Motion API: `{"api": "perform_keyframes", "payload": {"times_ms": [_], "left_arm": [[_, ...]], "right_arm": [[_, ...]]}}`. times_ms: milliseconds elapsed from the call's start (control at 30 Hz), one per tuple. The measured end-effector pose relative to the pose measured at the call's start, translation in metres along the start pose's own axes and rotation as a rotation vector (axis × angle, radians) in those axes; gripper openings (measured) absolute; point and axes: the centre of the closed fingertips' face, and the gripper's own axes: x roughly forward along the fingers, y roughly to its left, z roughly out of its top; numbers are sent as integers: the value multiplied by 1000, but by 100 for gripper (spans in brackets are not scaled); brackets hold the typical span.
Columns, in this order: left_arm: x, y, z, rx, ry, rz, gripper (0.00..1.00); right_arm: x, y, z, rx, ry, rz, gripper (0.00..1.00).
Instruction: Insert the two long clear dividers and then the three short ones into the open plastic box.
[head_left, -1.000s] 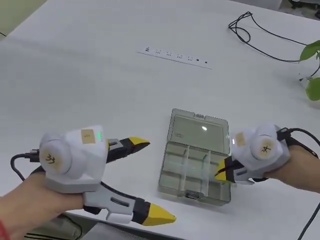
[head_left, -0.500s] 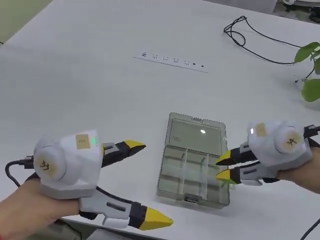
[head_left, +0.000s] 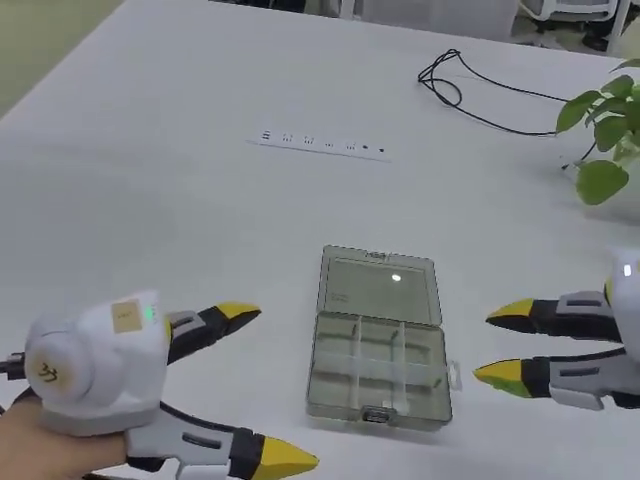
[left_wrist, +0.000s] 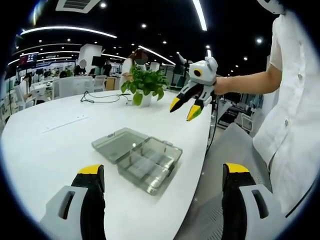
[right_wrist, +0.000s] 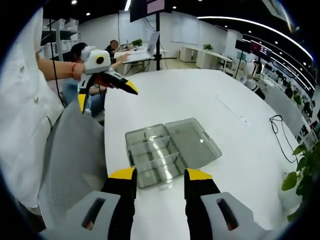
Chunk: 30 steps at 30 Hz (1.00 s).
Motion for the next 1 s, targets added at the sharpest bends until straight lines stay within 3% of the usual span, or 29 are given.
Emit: {"api": "perform_keyframes", "payload": {"times_ms": [133, 367, 633, 1000], "left_arm": [[-4, 2, 1, 13, 2, 6, 100], [-8, 5, -2, 33, 24, 18, 100], [-9, 6, -6, 29, 37, 28, 100], [-9, 8, -20, 11, 59, 42, 100]], "right_arm": [[-13, 0, -10, 53, -36, -50, 45], [-24, 8, -25, 117, -87, -89, 54], [-22, 14, -39, 145, -115, -104, 66], [-14, 19, -55, 173, -114, -101, 77]]}}
